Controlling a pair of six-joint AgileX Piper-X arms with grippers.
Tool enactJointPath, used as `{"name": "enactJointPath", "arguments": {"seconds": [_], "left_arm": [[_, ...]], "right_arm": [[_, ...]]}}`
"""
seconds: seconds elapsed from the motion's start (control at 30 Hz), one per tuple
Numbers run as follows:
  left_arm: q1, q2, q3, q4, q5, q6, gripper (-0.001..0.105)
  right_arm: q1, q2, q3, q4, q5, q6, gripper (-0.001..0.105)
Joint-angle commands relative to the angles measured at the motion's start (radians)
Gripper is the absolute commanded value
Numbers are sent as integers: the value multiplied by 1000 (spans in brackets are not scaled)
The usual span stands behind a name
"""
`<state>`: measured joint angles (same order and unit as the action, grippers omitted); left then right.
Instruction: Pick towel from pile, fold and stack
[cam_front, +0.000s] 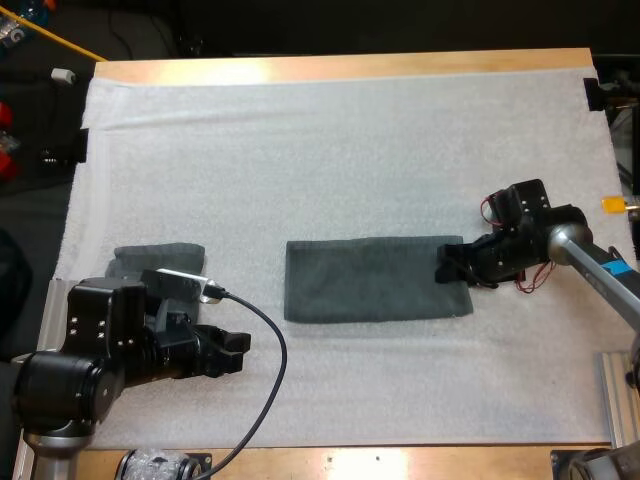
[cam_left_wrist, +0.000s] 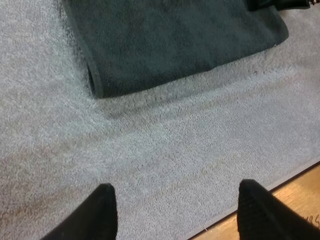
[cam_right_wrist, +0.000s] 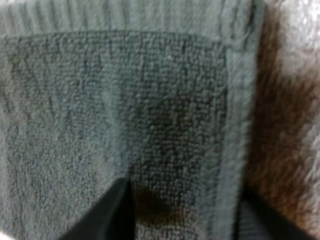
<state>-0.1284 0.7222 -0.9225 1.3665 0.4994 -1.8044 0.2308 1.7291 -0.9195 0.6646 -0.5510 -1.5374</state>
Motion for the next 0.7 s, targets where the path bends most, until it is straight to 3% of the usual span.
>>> {"name": "enactJointPath", "arguments": {"seconds": [0.0,0.1,0.23,0.37,0.67], "left_arm": [[-5,-3,-5,6,-11,-1,52],[-5,-3,-5,6,-11,0,52],[-5,-3,-5,6,-11,0,52],[-5,-3,-5,9,-11,0,52],[-5,-3,-5,9,-11,0,52]], "right_arm": [[5,4,3,0,-8,1,33],[5,4,3,1,-6,1,27],[5,-3,3,5,36,1,0],[5,-35,3,46,167,-13,0],[5,-195,3,222,537,-162,0]]}}
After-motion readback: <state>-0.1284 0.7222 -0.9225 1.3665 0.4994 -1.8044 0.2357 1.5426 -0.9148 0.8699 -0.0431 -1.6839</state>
